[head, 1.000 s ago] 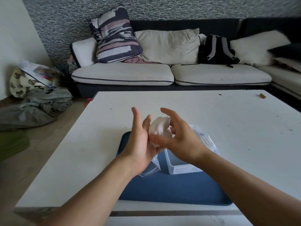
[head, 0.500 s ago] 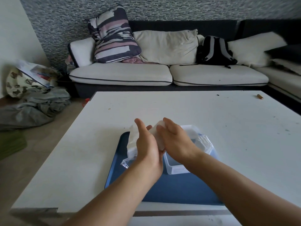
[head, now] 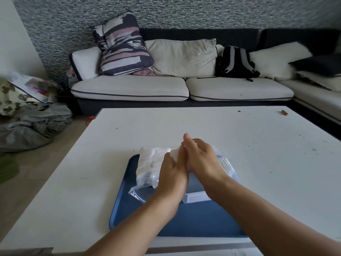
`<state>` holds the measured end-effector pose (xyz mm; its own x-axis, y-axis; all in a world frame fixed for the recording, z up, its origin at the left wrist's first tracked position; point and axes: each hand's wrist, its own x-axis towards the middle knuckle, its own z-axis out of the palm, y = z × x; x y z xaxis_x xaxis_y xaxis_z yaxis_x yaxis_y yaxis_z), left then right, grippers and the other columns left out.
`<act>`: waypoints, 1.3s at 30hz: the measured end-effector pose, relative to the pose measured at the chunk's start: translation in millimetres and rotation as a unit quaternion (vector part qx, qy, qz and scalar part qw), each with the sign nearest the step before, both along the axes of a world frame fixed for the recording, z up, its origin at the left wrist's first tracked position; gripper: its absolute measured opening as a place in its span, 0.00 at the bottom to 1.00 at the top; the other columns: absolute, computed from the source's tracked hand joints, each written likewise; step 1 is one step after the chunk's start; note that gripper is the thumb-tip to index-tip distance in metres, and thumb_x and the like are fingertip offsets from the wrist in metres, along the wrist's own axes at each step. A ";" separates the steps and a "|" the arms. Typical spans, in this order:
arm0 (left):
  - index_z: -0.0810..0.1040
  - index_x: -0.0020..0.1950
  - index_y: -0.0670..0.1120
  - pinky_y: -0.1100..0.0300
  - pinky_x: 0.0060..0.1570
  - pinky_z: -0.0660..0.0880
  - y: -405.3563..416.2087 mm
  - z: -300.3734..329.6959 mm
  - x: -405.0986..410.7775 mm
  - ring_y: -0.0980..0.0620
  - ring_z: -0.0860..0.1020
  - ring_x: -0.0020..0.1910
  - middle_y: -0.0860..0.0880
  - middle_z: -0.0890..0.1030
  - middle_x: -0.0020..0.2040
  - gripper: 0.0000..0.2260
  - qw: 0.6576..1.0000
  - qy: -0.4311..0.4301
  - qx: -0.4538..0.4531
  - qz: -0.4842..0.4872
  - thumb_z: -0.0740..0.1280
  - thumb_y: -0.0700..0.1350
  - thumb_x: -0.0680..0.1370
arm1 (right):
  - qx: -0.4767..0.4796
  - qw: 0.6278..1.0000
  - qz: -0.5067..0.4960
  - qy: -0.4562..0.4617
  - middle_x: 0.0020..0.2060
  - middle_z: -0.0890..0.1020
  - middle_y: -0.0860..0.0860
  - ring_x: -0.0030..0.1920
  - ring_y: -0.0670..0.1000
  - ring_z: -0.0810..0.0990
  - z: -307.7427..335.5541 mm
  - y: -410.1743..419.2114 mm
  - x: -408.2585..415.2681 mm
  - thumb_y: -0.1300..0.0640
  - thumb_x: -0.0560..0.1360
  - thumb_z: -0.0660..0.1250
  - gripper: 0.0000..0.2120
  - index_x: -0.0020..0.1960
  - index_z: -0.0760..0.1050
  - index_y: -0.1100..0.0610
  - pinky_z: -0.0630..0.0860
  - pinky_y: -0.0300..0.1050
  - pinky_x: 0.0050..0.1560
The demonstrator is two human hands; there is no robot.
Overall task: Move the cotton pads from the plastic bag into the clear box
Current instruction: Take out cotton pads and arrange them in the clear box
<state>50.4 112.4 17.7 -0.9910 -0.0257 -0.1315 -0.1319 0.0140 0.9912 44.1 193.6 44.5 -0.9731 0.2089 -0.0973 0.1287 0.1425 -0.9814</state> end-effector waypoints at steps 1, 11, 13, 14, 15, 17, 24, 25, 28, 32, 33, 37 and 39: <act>0.79 0.54 0.47 0.62 0.36 0.73 3.3 -0.3 2.9 0.56 0.80 0.38 0.52 0.83 0.40 0.16 1.000 0.023 -0.002 -0.019 0.60 0.58 0.83 | 0.002 0.999 -0.029 0.016 0.42 0.84 0.57 0.39 0.49 0.82 -0.2 0.8 -0.7 0.42 0.82 0.58 0.22 0.53 0.78 0.61 0.79 0.42 0.38; 0.77 0.54 0.45 0.50 0.56 0.80 3.4 4.4 2.9 0.46 0.84 0.53 0.43 0.85 0.51 0.10 0.988 0.006 0.143 0.063 0.70 0.50 0.80 | -0.332 0.942 -0.037 -0.044 0.49 0.86 0.59 0.54 0.57 0.86 -10.4 -5.6 1.3 0.35 0.75 0.67 0.30 0.56 0.81 0.63 0.80 0.51 0.59; 0.80 0.52 0.43 0.53 0.52 0.81 3.2 5.1 3.2 0.49 0.85 0.49 0.44 0.86 0.47 0.10 0.995 -0.013 0.091 0.031 0.72 0.50 0.77 | -0.285 0.955 -0.069 -0.031 0.45 0.86 0.62 0.47 0.56 0.87 -11.0 -4.8 -2.2 0.41 0.79 0.65 0.25 0.51 0.80 0.65 0.82 0.49 0.51; 0.81 0.50 0.42 0.53 0.52 0.81 1.7 6.6 2.4 0.50 0.85 0.47 0.44 0.87 0.45 0.10 0.997 -0.027 0.075 0.013 0.72 0.48 0.76 | -0.258 0.963 -0.076 -0.025 0.43 0.85 0.63 0.43 0.56 0.86 -11.2 -1.9 -5.1 0.42 0.80 0.64 0.24 0.49 0.79 0.65 0.81 0.49 0.45; 0.82 0.49 0.42 0.52 0.53 0.82 -1.0 7.8 0.7 0.50 0.86 0.46 0.44 0.87 0.44 0.08 0.997 -0.036 0.064 -0.007 0.71 0.45 0.76 | -0.227 0.971 -0.073 -0.022 0.40 0.83 0.62 0.40 0.56 0.83 -10.5 1.1 -7.3 0.42 0.80 0.64 0.22 0.46 0.79 0.63 0.78 0.47 0.39; 0.82 0.50 0.44 0.50 0.50 0.84 -6.4 12.0 -1.9 0.50 0.86 0.46 0.45 0.87 0.45 0.07 0.998 -0.028 0.030 -0.046 0.67 0.42 0.76 | -0.164 0.986 -0.036 -0.022 0.40 0.84 0.58 0.42 0.57 0.83 -9.0 3.0 -8.2 0.42 0.80 0.63 0.21 0.45 0.80 0.60 0.76 0.47 0.37; 0.83 0.50 0.43 0.51 0.50 0.83 -10.5 16.1 -1.7 0.47 0.85 0.48 0.41 0.86 0.48 0.15 0.982 0.038 -0.026 -0.181 0.55 0.39 0.81 | -0.141 0.988 -0.022 -0.055 0.60 0.82 0.51 0.61 0.55 0.80 -11.5 -3.3 -10.9 0.29 0.78 0.52 0.30 0.63 0.77 0.49 0.81 0.56 0.54; 0.82 0.50 0.43 0.52 0.50 0.83 -12.0 14.9 -2.5 0.48 0.85 0.48 0.42 0.86 0.48 0.14 0.983 0.039 -0.018 -0.177 0.56 0.39 0.81 | -0.129 0.990 -0.018 -0.049 0.59 0.82 0.52 0.60 0.55 0.81 -10.7 -2.3 -11.7 0.30 0.78 0.51 0.30 0.62 0.77 0.50 0.81 0.57 0.56; 0.83 0.51 0.49 0.52 0.50 0.83 -16.8 17.0 -5.4 0.51 0.85 0.50 0.46 0.87 0.48 0.14 0.985 0.035 0.014 -0.166 0.57 0.41 0.83 | -0.095 0.995 0.037 -0.010 0.47 0.85 0.55 0.49 0.54 0.85 -5.3 4.4 -11.3 0.36 0.80 0.58 0.26 0.54 0.81 0.57 0.84 0.50 0.45; 0.81 0.54 0.48 0.56 0.42 0.79 -27.3 18.5 -14.8 0.50 0.82 0.47 0.46 0.83 0.48 0.12 0.988 -0.018 0.039 -0.148 0.59 0.39 0.83 | 0.078 0.982 0.158 0.071 0.38 0.83 0.55 0.38 0.47 0.80 -5.6 26.1 -15.4 0.48 0.78 0.69 0.15 0.49 0.82 0.61 0.78 0.43 0.41; 0.76 0.60 0.43 0.55 0.41 0.78 -28.7 16.5 -16.7 0.48 0.82 0.47 0.45 0.81 0.50 0.10 0.987 -0.036 0.048 -0.149 0.59 0.37 0.82 | 0.096 0.979 0.166 0.074 0.40 0.84 0.58 0.39 0.47 0.80 -6.8 32.1 -17.2 0.51 0.78 0.70 0.12 0.49 0.82 0.61 0.78 0.44 0.42; 0.64 0.64 0.44 0.56 0.40 0.76 -25.5 11.4 -18.0 0.46 0.85 0.50 0.43 0.85 0.48 0.15 0.981 -0.053 0.048 -0.179 0.62 0.35 0.79 | 0.078 0.982 0.167 0.042 0.36 0.84 0.57 0.35 0.47 0.80 -10.2 47.1 -19.5 0.53 0.78 0.70 0.12 0.49 0.82 0.63 0.78 0.38 0.36; 0.62 0.66 0.47 0.57 0.41 0.76 -23.5 7.2 -21.7 0.47 0.83 0.51 0.42 0.84 0.53 0.20 0.986 -0.055 0.016 -0.159 0.65 0.36 0.78 | 0.083 0.980 0.181 0.023 0.36 0.84 0.57 0.36 0.49 0.81 -8.3 54.3 -19.9 0.53 0.77 0.72 0.13 0.48 0.83 0.64 0.79 0.37 0.36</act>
<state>28.8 88.9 24.9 -0.9276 0.2903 -0.2351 -0.2334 0.0410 0.9715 24.2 247.9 36.2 -0.9889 -0.1412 -0.0456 -0.0034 0.3289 -0.9443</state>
